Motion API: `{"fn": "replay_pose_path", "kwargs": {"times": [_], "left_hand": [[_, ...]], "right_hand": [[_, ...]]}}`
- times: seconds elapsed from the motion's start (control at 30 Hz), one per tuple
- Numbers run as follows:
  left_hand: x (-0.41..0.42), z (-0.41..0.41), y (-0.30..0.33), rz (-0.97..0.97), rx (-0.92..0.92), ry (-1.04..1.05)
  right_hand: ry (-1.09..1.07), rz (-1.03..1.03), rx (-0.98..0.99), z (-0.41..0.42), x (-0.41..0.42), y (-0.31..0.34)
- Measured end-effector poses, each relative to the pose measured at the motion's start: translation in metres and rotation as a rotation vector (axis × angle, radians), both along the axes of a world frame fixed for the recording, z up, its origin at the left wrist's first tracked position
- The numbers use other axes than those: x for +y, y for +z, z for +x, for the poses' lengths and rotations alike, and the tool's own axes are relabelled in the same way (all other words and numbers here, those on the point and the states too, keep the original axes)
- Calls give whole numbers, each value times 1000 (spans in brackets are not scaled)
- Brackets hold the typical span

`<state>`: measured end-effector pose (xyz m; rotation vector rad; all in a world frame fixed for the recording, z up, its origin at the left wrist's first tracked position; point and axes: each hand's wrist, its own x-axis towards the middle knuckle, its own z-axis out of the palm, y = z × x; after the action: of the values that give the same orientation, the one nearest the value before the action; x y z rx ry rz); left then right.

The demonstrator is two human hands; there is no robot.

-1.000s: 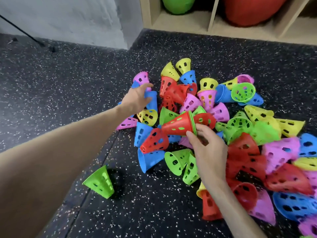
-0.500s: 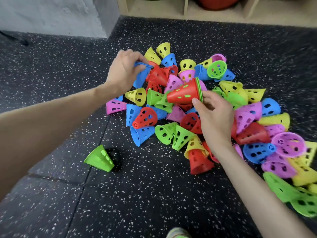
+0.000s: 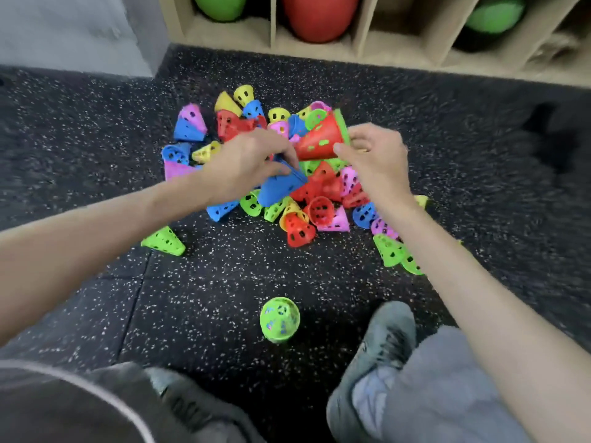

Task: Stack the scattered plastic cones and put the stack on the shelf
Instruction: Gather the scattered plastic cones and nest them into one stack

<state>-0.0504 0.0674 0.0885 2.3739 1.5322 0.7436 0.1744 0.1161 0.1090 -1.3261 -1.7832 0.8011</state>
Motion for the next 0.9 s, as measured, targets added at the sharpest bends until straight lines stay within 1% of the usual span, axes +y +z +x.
{"fn": "replay_pose_path", "kwargs": {"times": [0.07,0.1,0.2,0.27,0.33,0.43,0.57,0.7,0.8,0.9], "left_hand": [[-11,11,7,-16,-6,3],[-16,17,10,-25,-10,10],[-25,36,11,-29,-50,-8],[-29,50,8,-72,-54,-32],[-31,69,6,-109,-19,-109],[-30,97,1,-173,-33,-203],[-30,125,-11,-188,9,-224],[-31,141,-28,-241,13,-243],[-32,145,-37,-270,-23,-221],[-35,146,-42,-259,-99,-169]], "right_hand": [[95,-24,-117,11,-10,4],[125,-40,-141,20,-16,7],[163,-122,-87,50,-33,6],[172,-148,-67,69,-45,-3],[159,-173,-70,84,-57,-16],[157,-223,-64,98,-74,-35],[107,-263,-3,119,-89,-52],[106,-278,31,136,-93,-63],[97,-289,72,138,-93,-70],[120,-314,146,131,-95,-74]]}}
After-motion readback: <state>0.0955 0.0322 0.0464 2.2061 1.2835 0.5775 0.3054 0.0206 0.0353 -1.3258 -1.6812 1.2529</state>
